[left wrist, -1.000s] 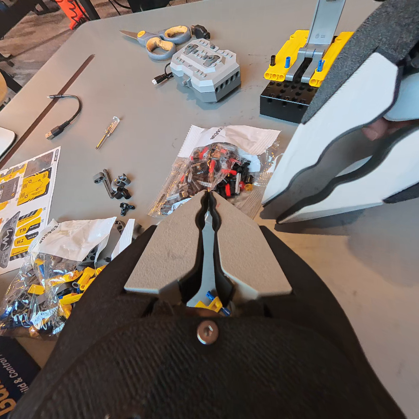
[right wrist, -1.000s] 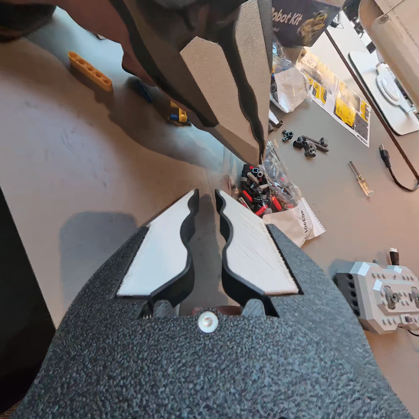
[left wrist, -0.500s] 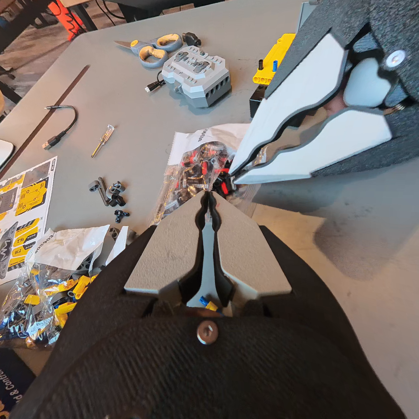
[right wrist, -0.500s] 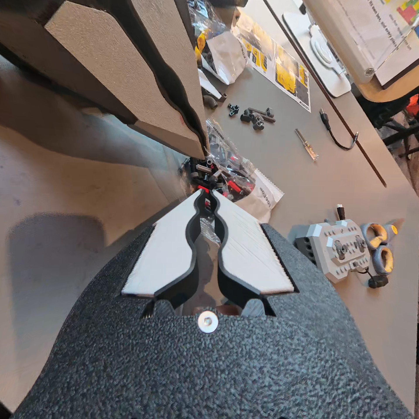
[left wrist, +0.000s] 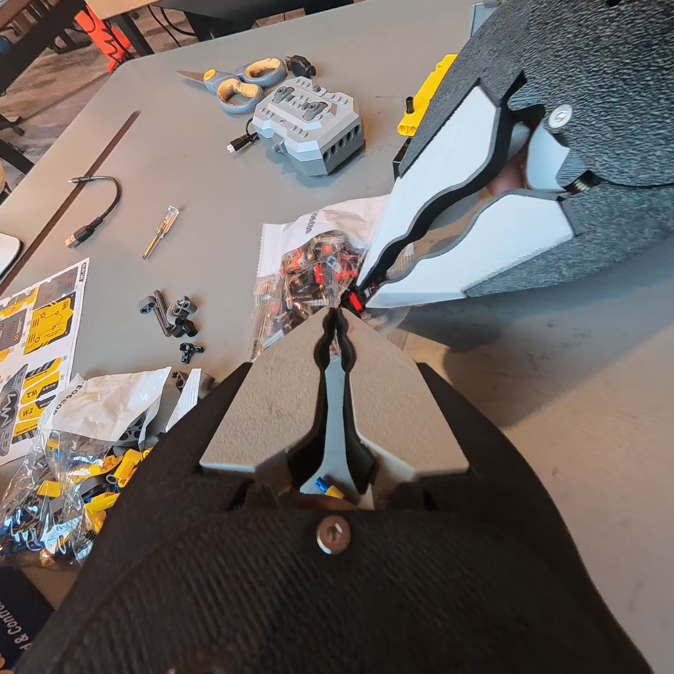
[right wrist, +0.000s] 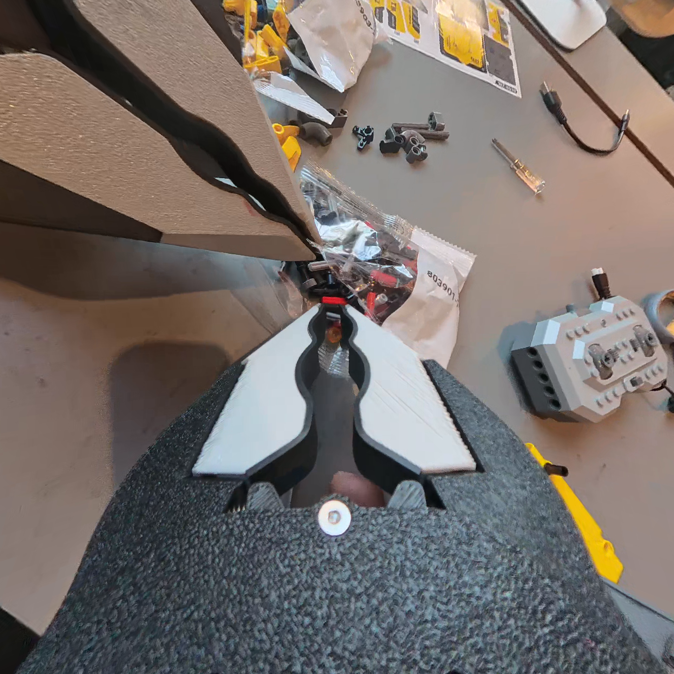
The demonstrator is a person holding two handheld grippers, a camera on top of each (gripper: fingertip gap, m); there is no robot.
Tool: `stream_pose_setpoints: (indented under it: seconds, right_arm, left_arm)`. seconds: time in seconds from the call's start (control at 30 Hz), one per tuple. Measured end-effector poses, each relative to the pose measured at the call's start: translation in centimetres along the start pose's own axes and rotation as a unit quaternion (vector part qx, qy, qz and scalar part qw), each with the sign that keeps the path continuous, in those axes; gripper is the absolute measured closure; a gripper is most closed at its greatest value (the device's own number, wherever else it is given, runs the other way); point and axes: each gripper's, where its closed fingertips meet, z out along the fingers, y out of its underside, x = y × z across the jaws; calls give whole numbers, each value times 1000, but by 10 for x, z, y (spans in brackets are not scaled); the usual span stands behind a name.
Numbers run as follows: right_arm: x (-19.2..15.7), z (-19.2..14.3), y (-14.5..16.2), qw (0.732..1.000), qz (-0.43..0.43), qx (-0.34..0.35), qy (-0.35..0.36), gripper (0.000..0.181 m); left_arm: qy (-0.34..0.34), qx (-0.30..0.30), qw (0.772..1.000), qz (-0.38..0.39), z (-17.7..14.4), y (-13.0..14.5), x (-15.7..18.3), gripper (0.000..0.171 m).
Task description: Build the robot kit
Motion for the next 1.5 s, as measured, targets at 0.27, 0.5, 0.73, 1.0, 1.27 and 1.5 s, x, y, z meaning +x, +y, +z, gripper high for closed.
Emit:
stream_pose_setpoints:
  seconds: [0.27,0.5,0.73,1.0,1.27,1.5]
  right_arm:
    - [6,1,1,999,-6,-8,31,161]
    - [2,4,2,1000,10,-10,-1,170]
    - [4,4,2,1000,27,-9,-11,166]
    - [-1,5,2,998,43,-8,-51,174]
    - [-2,4,1,997,47,-3,-63,174]
    - [-6,-2,-4,997,9,23,-69,174]
  left_arm:
    - [-3,0,1000,11,0,-1,2,171]
    - [-2,1,1000,10,0,-1,3,171]
    - [-2,2,1000,11,0,-1,3,171]
    - [-1,1,1000,11,1,-2,4,171]
    - [0,1,1000,5,1,-1,3,171]
    - [-5,2,1000,1,0,-1,-1,171]
